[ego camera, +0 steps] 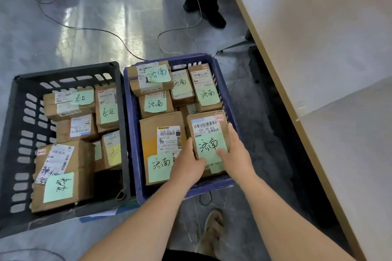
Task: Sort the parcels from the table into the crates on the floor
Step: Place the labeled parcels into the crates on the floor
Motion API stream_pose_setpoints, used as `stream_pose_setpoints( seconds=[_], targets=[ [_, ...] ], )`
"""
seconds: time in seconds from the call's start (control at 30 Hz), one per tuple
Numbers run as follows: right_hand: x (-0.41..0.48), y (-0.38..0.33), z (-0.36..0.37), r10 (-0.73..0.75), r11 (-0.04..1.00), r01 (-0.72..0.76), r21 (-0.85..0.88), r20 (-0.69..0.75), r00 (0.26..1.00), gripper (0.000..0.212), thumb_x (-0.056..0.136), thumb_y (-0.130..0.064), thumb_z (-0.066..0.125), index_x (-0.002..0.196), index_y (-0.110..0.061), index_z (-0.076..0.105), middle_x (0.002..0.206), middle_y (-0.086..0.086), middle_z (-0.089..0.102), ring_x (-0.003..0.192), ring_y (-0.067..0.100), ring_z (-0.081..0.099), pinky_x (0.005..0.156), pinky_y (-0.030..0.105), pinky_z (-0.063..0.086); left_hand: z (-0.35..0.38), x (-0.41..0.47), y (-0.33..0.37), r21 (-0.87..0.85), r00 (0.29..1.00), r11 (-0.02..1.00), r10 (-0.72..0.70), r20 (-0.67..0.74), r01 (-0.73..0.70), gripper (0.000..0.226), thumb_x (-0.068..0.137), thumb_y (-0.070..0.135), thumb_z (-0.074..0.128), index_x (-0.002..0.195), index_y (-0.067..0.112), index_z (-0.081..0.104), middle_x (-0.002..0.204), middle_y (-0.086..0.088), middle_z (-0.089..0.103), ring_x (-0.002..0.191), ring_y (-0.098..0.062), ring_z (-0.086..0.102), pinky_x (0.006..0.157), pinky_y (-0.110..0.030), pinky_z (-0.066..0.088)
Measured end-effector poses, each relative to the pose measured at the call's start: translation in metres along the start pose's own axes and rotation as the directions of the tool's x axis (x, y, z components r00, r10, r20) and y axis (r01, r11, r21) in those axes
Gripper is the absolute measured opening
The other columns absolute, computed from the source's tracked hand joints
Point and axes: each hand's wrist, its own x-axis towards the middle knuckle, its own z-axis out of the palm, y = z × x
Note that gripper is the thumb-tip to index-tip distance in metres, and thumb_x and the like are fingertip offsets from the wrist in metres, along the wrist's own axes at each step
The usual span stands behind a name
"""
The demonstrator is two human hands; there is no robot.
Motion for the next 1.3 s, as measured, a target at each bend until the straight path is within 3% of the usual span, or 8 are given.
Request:
stream_pose_setpoints(
  seconds=[0.17, 0.43, 0.57, 0.67, 0.8, 1.07, 1.17, 1.3],
  targets=[
    [0.041, 0.013, 0.005, 0.029, 0.999, -0.029, 0.016, 0.011, 1.0, 0.079, 0.093, -0.007, 0.054, 0.15, -0.04, 0.011, 0.127, -0.003, 0.054, 0.096, 0.005, 0.052, 0.057, 0.01, 0.039, 0.009, 0.039, 0.002, 0.048, 0.998, 0.999, -0.018, 0.057, 0.015, 0.059, 0.091, 0.018, 0.05, 0.142, 0.035, 0.028, 0.128, 0.008, 0.059, 0.091, -0.012, 0.057, 0.077, -0.033, 0.051],
    [0.082, 0.035, 0.03, 0.07, 0.996, -0.067, -0.066, 0.047, 0.996, 0.08, 0.096, -0.008, 0.049, 0.152, -0.035, -0.002, 0.143, 0.004, 0.039, 0.109, 0.012, 0.048, 0.083, 0.026, 0.045, 0.022, 0.084, -0.009, 0.093, 0.987, 0.993, -0.087, 0.136, 0.075, 0.06, 0.091, 0.013, 0.048, 0.145, 0.028, 0.027, 0.132, 0.002, 0.056, 0.098, -0.017, 0.057, 0.07, -0.028, 0.049],
    [0.097, 0.039, 0.039, 0.048, 0.937, -0.028, -0.349, 0.049, 0.998, 0.078, 0.091, -0.002, 0.046, 0.153, -0.026, 0.005, 0.152, 0.014, 0.023, 0.133, 0.03, 0.032, 0.105, 0.045, 0.038, 0.034, 0.104, -0.011, 0.146, 0.968, 0.982, -0.148, 0.202, 0.12, 0.075, 0.091, 0.014, 0.046, 0.154, 0.028, 0.007, 0.14, 0.0, 0.049, 0.108, -0.023, 0.055, 0.083, -0.03, 0.048],
    [0.095, 0.043, 0.045, 0.08, 0.788, -0.023, -0.615, 0.066, 0.995, 0.078, 0.09, -0.006, 0.051, 0.152, -0.016, 0.007, 0.158, 0.016, 0.001, 0.14, 0.033, 0.015, 0.105, 0.042, 0.034, 0.04, 0.112, -0.012, 0.146, 0.954, 0.978, -0.184, 0.237, 0.152, 0.078, 0.092, 0.015, 0.045, 0.154, 0.029, 0.001, 0.142, -0.002, 0.048, 0.113, -0.023, 0.053, 0.083, -0.029, 0.047],
    [0.095, 0.04, 0.052, 0.004, 0.666, 0.027, -0.745, 0.039, 0.999, 0.072, 0.091, -0.015, 0.053, 0.15, -0.007, 0.013, 0.157, 0.02, -0.006, 0.135, 0.034, 0.015, 0.104, 0.038, 0.032, 0.043, 0.118, -0.012, 0.149, 0.946, 0.976, -0.195, 0.259, 0.16, 0.079, 0.094, 0.012, 0.042, 0.154, 0.027, -0.007, 0.141, -0.001, 0.048, 0.097, -0.017, 0.052, 0.069, -0.025, 0.043],
    [0.063, 0.034, 0.025, -0.109, 0.682, 0.078, -0.727, 0.004, 0.994, 0.048, 0.085, -0.012, 0.055, 0.131, -0.01, 0.042, 0.142, 0.012, 0.031, 0.124, 0.029, 0.033, 0.093, 0.035, 0.039, 0.022, 0.098, 0.002, 0.203, 0.981, 0.976, 0.036, 0.191, -0.075, 0.061, 0.092, 0.011, 0.049, 0.148, 0.025, 0.029, 0.14, -0.003, 0.05, 0.117, -0.021, 0.051, 0.092, -0.033, 0.047],
    [0.038, 0.026, 0.007, -0.108, 0.685, 0.04, -0.727, -0.048, 0.993, 0.04, 0.085, -0.012, 0.051, 0.125, -0.012, 0.048, 0.141, 0.013, 0.033, 0.124, 0.03, 0.034, 0.092, 0.035, 0.039, 0.006, 0.075, 0.008, 0.429, 0.984, 0.89, 0.093, 0.155, -0.152, 0.066, 0.095, 0.021, 0.044, 0.154, 0.024, 0.014, 0.158, -0.007, 0.023, 0.142, -0.026, 0.026, 0.112, -0.042, 0.031],
    [-0.004, 0.011, -0.014, -0.073, 0.689, -0.049, -0.723, -0.137, 0.988, 0.032, 0.088, -0.016, 0.05, 0.121, -0.014, 0.048, 0.144, 0.013, 0.031, 0.126, 0.031, 0.032, 0.095, 0.036, 0.037, -0.009, 0.035, 0.015, 0.669, 0.957, 0.686, 0.247, 0.153, -0.284, 0.067, 0.098, 0.035, 0.039, 0.154, 0.019, 0.006, 0.162, -0.008, 0.0, 0.148, -0.026, 0.001, 0.119, -0.041, 0.008]
  ],
)
